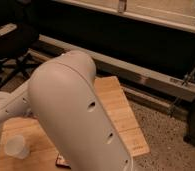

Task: Stand the bottle upright

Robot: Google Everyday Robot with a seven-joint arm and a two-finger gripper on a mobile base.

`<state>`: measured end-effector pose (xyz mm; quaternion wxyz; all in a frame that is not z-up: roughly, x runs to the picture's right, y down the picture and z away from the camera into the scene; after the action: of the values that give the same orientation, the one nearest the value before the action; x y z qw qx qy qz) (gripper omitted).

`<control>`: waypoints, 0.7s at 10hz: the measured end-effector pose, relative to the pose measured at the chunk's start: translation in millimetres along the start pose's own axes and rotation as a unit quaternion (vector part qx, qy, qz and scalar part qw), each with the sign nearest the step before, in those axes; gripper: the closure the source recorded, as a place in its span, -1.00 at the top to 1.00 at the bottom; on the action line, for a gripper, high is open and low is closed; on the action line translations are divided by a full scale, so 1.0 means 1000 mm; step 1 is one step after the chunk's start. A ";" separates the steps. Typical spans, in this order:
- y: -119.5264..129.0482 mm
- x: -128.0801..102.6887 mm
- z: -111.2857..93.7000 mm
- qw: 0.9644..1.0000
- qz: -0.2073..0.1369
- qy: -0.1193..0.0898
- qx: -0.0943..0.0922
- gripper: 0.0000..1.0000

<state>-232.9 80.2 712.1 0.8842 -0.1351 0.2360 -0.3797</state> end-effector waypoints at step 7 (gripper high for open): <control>0.019 0.069 0.018 0.980 0.197 -0.015 -0.001 0.60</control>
<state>-170.6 43.8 697.9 0.9452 -0.0922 0.2448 -0.1956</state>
